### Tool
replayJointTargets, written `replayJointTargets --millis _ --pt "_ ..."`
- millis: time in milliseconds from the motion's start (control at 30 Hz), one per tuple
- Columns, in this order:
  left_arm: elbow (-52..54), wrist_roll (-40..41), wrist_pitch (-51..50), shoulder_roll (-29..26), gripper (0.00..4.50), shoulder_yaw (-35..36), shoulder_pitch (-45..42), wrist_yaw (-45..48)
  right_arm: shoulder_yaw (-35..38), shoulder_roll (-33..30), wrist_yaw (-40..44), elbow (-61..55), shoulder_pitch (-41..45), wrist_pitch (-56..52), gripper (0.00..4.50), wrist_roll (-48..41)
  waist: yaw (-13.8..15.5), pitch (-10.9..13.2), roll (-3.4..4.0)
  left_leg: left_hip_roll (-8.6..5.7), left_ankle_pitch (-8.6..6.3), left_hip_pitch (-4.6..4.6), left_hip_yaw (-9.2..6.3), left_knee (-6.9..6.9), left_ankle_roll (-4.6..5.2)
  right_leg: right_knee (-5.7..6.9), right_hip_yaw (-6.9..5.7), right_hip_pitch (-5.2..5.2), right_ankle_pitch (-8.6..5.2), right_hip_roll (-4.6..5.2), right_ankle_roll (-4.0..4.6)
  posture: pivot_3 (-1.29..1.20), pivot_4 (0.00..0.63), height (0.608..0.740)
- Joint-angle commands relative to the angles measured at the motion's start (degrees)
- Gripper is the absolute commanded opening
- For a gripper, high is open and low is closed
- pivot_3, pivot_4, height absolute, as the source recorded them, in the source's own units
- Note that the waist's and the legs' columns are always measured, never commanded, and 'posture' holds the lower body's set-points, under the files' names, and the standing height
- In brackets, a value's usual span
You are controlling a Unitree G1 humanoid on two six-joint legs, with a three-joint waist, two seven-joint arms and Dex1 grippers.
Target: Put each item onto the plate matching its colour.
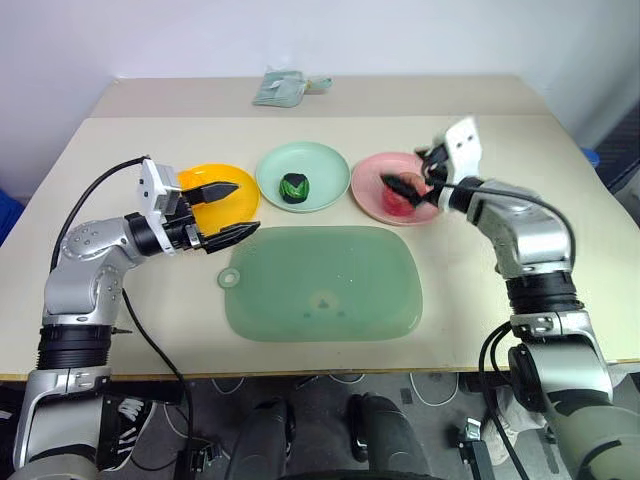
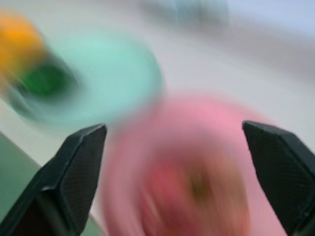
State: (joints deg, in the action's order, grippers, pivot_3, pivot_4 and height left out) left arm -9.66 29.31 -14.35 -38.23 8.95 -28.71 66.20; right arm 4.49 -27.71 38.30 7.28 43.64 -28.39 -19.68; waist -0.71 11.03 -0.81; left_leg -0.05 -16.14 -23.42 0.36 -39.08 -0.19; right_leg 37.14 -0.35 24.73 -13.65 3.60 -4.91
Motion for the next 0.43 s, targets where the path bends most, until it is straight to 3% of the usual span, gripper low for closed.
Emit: replayJointTargets --millis 33,233,433 --pt "-1.04 1.06 1.74 -2.10 4.50 2.56 -1.53 2.55 2.10 -2.16 6.21 -19.41 -6.28 -3.45 4.48 -9.80 0.23 -0.02 -0.03 0.00 -0.01 0.00 -0.08 0.00 0.01 -0.05 -0.05 -0.05 0.00 0.00 0.00 0.00 0.150 0.736" --pt "-4.14 -0.06 2.77 -5.13 4.50 2.54 -3.08 6.37 0.11 -12.98 15.38 -38.83 -22.16 -8.38 4.48 -16.10 0.21 -0.02 -0.03 -0.09 -0.01 0.04 -0.10 -0.09 0.02 -0.13 -0.06 -0.19 -0.01 0.10 0.00 0.00 0.150 0.736" --pt "-4.95 -0.29 1.67 -7.00 4.50 1.76 -4.54 8.33 2.85 -17.30 16.93 -44.08 -30.03 -9.05 4.48 -19.98 -0.08 -0.02 -0.04 -0.02 -0.01 0.08 -0.10 -0.09 0.02 -0.10 -0.05 -0.19 -0.01 0.00 0.01 0.00 0.150 0.736"
